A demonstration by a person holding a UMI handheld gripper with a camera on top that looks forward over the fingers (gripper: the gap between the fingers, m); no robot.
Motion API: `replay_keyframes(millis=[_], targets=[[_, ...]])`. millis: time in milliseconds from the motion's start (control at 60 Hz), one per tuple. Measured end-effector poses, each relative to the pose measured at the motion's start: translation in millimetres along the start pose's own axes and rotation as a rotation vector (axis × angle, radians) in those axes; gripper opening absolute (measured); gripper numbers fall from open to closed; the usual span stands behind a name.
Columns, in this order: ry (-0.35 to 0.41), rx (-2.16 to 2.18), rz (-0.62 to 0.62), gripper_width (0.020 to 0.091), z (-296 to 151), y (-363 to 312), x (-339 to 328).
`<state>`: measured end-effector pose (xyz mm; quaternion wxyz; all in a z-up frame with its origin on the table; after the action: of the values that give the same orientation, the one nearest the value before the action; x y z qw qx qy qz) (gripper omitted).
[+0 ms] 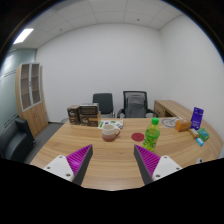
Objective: Pour water
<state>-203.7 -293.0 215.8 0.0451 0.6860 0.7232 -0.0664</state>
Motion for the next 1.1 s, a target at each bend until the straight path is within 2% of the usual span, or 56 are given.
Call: replay_keyframes(millis=[100,233,550,617,667,767,817,967,1100], targets=[[-0.015,0.006,0.066,0.0855,10.3,27.2,3.8],[-0.012,-0.008,0.103,0.0841,42.6,100.3,38.1],[0.025,-0.088,0.056,0.0852,78.3,165.8,146.6],[0.062,-0.086,0.032,0.0851,80.6,170.3,165.4],[0.071,-0.087,0.007,0.0821,83.4,173.9,176.2],[0.087,-0.073,-0.026,0.0643,90.1,175.4,193.3],[0.107,-0.059,-0.045,0.0589,90.0,174.0,198.9],[0.127,-0.053,-0.069,0.0531,90.0,173.1,206.9],[0.121,-0.076,-0.073,0.0417,88.7,171.8,209.1]])
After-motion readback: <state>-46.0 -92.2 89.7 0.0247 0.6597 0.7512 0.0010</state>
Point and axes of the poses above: the point between the fingertips, and its own axes, seen from behind it with the camera up: y to the right, z down, x forward, the way the camera looks, the point moved 8 cm from there along -x, backward, against the way the camera looks, and after that the axes turned 12 degrees about y, right-handed, at the moved point
